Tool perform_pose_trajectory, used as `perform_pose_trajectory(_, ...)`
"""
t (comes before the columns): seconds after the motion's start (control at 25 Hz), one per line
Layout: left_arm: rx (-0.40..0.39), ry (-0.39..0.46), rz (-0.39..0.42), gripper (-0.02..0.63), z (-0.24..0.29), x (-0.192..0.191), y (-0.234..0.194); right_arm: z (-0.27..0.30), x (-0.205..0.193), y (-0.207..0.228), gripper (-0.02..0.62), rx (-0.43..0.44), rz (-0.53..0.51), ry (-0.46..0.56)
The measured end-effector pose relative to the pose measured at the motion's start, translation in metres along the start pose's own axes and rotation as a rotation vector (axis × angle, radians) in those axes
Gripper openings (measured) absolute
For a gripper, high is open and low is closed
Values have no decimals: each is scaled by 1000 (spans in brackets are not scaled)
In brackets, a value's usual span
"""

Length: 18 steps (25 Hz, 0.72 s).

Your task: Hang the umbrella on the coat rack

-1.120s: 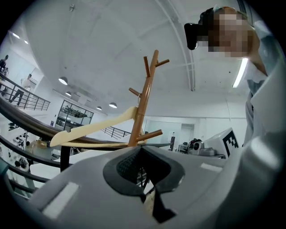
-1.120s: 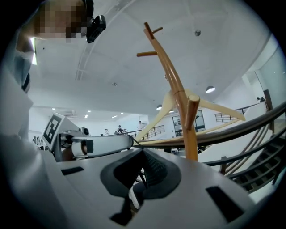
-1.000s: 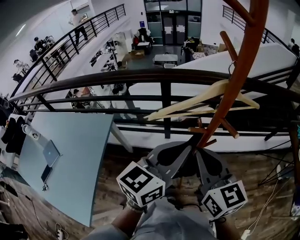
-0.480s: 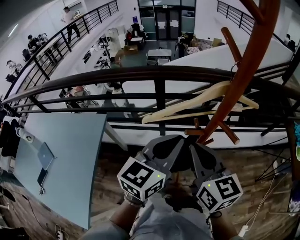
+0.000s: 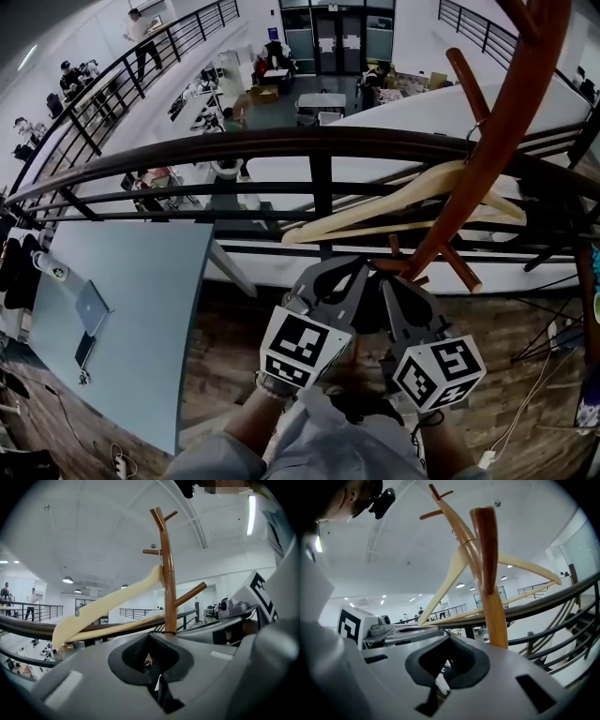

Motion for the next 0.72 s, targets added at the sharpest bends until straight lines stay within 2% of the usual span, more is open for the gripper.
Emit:
perform_pose_trajectory(0.12, 13, -16, 26, 3, 5, -5, -3, 4, -4, 1, -2, 0, 8, -9)
perform_pose_trajectory(0.4, 21, -26, 0, 3, 16, -9, -5, 5, -4, 6, -2, -3, 28, -12)
perform_pose_trajectory(0.72, -3, -35, 8, 3, 26, -19, -15, 8, -4, 8, -2, -21, 30, -13)
Point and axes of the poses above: the fingertips, and each gripper's own axes: z forward along the fingers, y to its right, x out of its top, the point moved 9 cm from there along -z, backward along the fingers, and after that the axes turned 6 degrees about -y, right-handed, at the moved point
